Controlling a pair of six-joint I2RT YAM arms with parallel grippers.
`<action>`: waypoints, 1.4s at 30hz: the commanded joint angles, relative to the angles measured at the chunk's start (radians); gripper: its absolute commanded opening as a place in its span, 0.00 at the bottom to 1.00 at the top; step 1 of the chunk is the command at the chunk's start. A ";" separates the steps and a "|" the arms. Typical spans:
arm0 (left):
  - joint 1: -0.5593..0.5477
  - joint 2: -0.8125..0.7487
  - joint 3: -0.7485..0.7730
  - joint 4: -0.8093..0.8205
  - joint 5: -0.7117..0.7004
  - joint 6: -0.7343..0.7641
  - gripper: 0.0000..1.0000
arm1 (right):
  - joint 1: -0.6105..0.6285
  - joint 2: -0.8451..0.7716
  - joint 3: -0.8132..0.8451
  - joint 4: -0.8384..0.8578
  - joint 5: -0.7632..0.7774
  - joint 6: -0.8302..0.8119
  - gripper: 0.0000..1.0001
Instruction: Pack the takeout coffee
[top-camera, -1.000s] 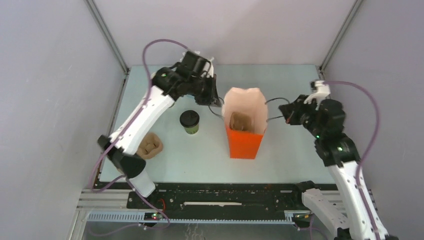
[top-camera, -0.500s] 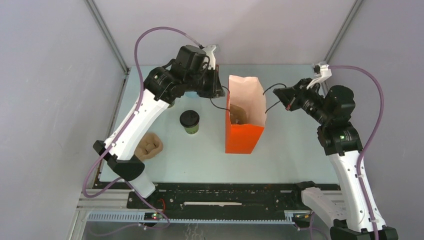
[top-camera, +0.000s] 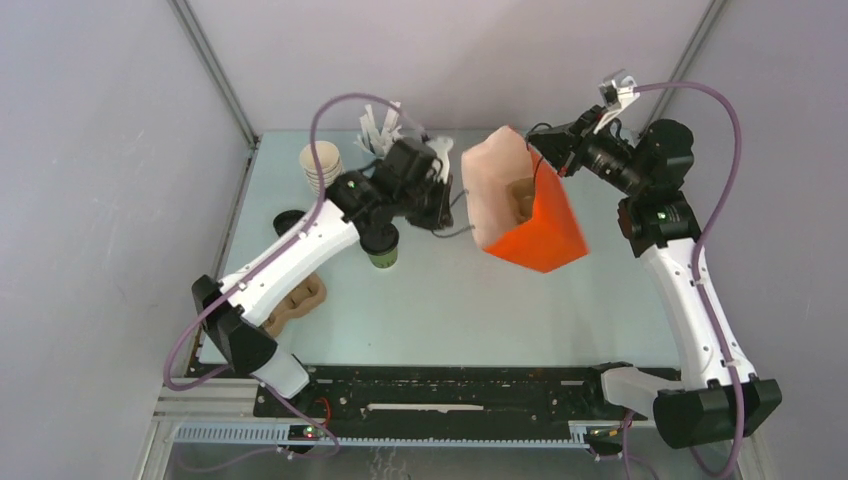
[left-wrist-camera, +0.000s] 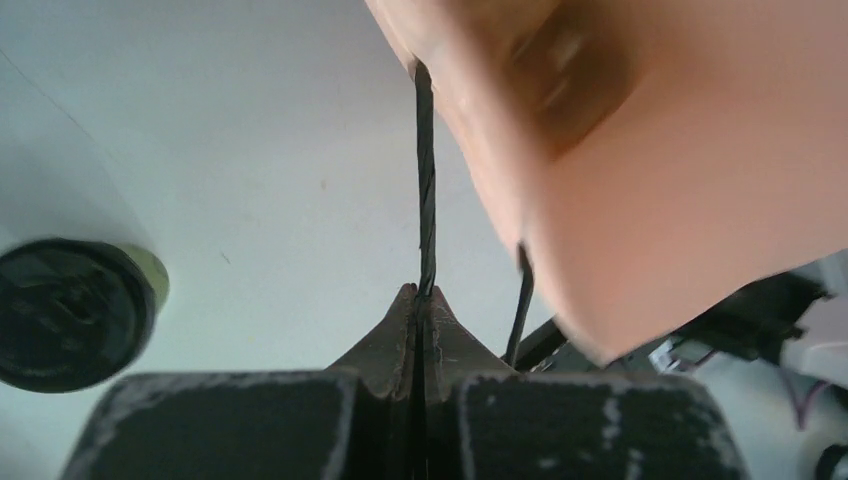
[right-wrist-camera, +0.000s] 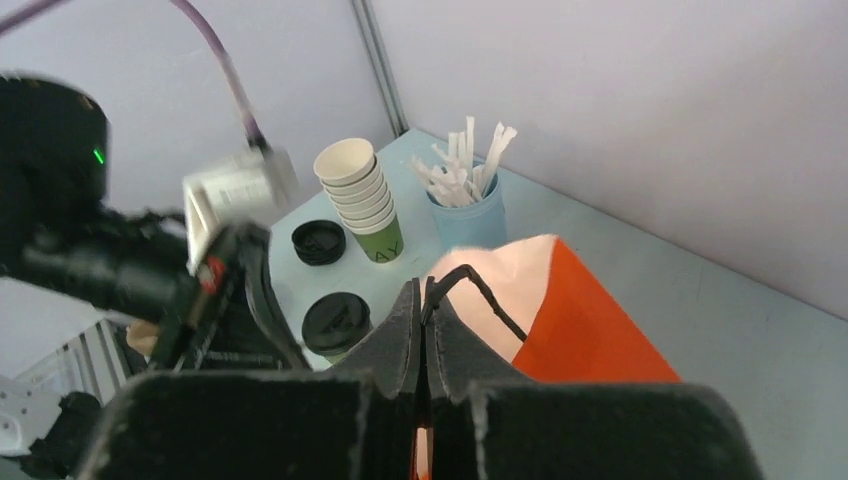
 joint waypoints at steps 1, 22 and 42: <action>-0.061 -0.119 -0.277 0.221 -0.016 0.003 0.00 | -0.015 0.059 0.040 0.061 -0.127 -0.134 0.00; -0.135 -0.144 -0.449 0.295 0.120 0.044 0.00 | 0.030 0.114 -0.098 -0.012 -0.626 -0.280 0.00; -0.118 -0.180 -0.448 0.060 -0.019 0.093 0.00 | 0.159 -0.028 -0.148 -0.095 -0.258 -0.202 0.00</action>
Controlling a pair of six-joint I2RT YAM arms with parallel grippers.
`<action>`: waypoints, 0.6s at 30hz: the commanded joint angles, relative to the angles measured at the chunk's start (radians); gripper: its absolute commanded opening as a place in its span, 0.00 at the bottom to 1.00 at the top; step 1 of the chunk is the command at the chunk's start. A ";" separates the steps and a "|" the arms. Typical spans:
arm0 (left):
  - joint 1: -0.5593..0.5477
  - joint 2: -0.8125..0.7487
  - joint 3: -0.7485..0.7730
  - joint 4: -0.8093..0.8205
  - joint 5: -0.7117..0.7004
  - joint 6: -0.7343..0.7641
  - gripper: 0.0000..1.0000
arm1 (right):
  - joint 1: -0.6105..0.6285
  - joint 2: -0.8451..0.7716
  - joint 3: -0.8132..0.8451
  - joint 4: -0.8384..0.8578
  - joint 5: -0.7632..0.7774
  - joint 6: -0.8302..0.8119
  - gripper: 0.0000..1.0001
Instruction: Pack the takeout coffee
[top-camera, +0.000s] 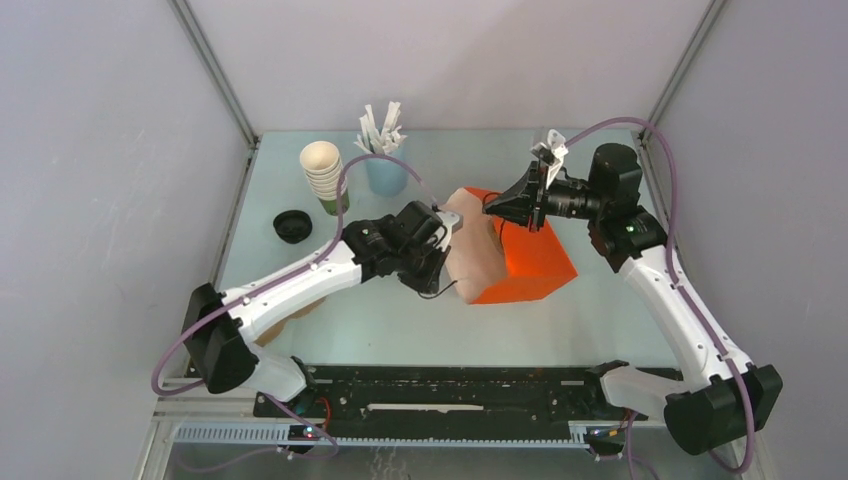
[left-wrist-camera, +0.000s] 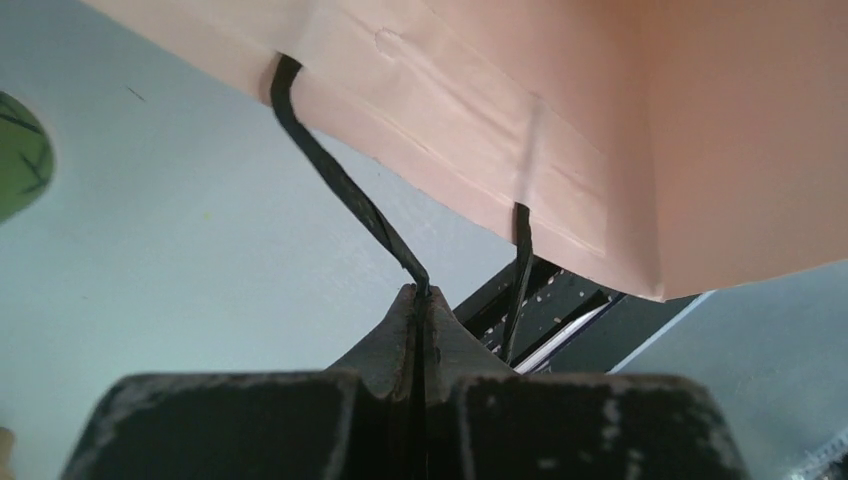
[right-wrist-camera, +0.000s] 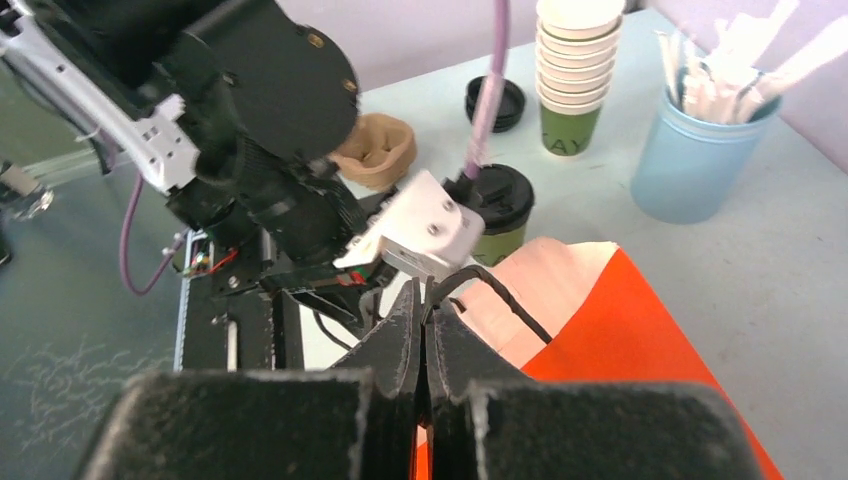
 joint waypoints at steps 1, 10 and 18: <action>0.000 -0.020 0.156 -0.067 -0.097 0.034 0.00 | -0.019 -0.037 0.004 0.018 0.159 0.128 0.00; 0.066 0.119 0.736 -0.294 -0.123 0.047 0.00 | -0.116 -0.161 0.009 -0.216 0.599 0.464 0.00; 0.056 0.371 1.307 -0.362 0.071 -0.002 0.00 | -0.222 -0.354 -0.016 -0.413 0.730 0.424 0.00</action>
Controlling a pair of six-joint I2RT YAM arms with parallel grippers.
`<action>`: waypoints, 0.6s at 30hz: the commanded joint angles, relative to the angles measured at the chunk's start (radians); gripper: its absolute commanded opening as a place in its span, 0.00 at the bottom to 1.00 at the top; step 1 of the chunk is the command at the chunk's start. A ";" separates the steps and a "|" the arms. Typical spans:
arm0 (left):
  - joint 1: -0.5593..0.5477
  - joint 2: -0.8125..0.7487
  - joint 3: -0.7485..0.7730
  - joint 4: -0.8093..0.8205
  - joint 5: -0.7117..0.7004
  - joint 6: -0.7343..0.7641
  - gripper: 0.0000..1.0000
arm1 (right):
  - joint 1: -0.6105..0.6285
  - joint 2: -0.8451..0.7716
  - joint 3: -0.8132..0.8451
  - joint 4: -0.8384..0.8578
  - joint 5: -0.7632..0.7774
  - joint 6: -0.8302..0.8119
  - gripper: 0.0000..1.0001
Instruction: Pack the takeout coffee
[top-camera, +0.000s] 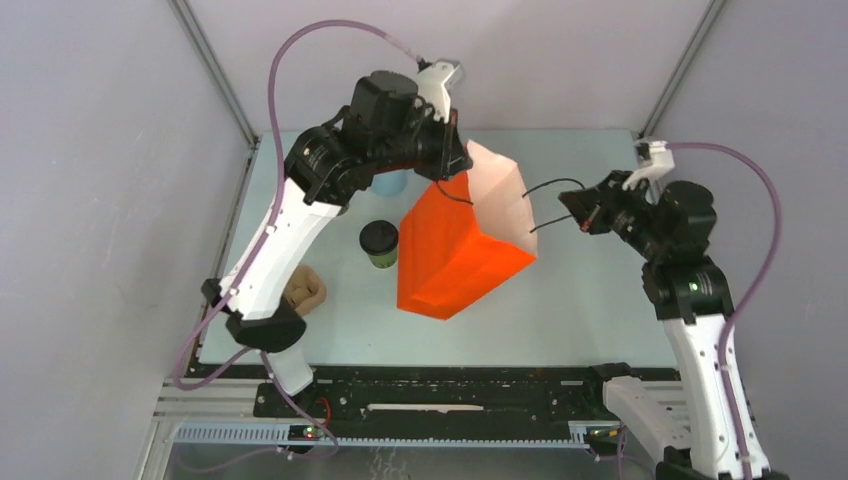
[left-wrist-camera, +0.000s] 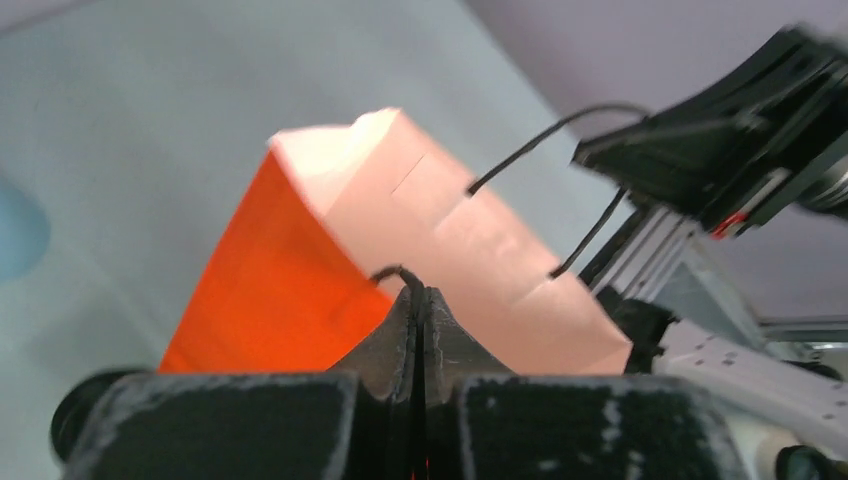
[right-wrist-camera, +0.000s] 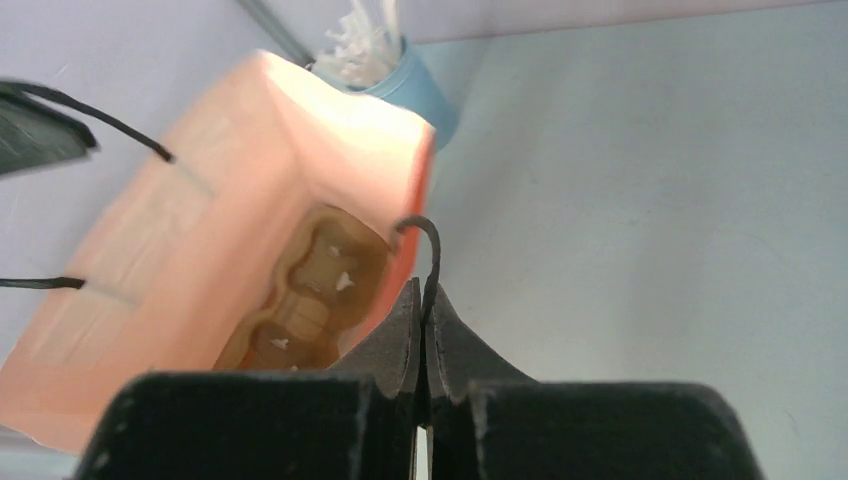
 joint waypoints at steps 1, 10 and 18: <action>-0.018 0.139 0.275 -0.064 0.133 -0.028 0.00 | -0.031 -0.095 -0.040 -0.106 0.126 0.015 0.00; -0.019 0.252 -0.092 -0.090 0.192 -0.066 0.00 | -0.029 -0.077 -0.319 -0.245 0.304 -0.036 0.00; -0.063 0.164 0.257 -0.086 0.009 -0.050 0.00 | 0.008 -0.009 -0.018 -0.226 0.178 -0.022 0.00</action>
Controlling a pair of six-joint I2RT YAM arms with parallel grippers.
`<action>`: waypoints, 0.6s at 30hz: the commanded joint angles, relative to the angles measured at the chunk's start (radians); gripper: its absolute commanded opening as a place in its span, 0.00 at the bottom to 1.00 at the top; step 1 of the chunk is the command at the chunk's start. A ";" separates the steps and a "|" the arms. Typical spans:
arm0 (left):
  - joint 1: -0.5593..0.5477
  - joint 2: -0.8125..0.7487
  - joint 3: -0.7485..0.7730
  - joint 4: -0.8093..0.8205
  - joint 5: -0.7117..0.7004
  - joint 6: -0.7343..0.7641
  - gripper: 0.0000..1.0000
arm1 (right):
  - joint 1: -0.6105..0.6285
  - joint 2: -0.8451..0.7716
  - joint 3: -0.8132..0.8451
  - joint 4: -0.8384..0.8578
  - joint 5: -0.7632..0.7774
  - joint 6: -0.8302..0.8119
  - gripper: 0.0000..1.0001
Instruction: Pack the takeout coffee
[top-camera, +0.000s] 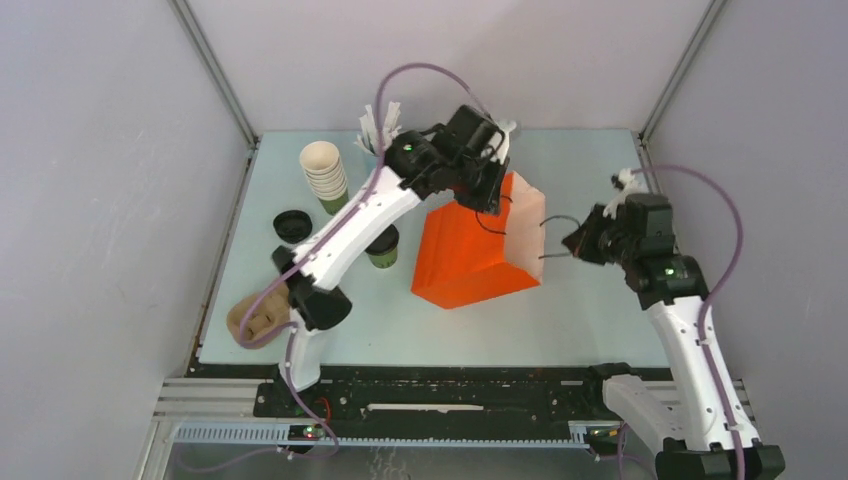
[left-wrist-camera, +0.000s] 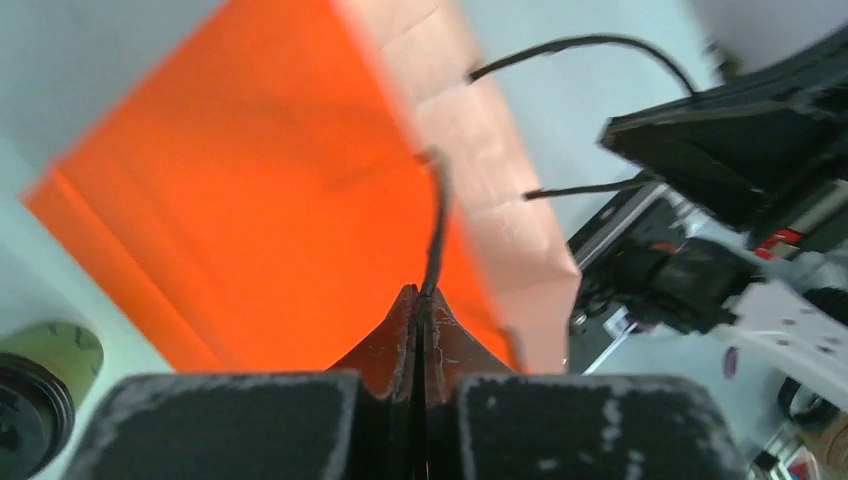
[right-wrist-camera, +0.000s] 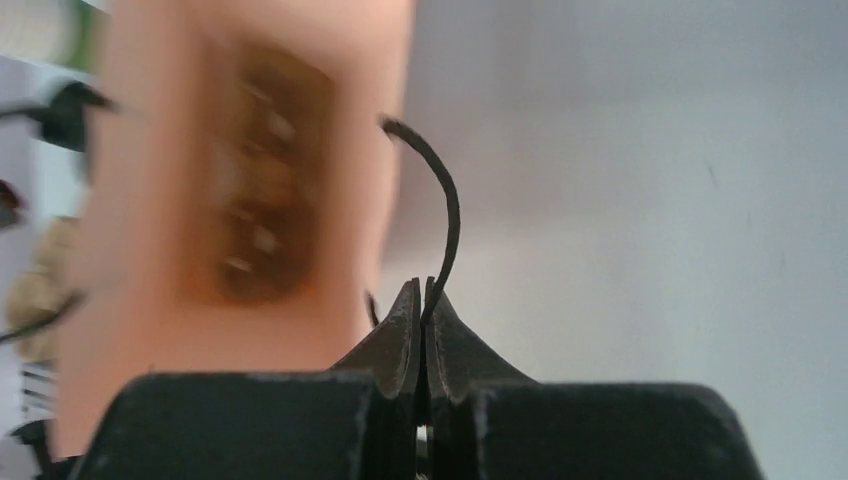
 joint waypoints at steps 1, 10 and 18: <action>-0.013 -0.252 0.066 0.106 -0.092 -0.006 0.00 | 0.041 0.014 0.268 0.065 -0.068 -0.010 0.00; 0.036 -0.267 -0.314 0.028 -0.139 -0.076 0.00 | -0.021 -0.066 0.070 -0.008 0.043 -0.036 0.00; 0.007 -0.301 -0.172 0.036 -0.138 -0.028 0.00 | -0.030 0.012 0.254 0.131 -0.103 0.011 0.00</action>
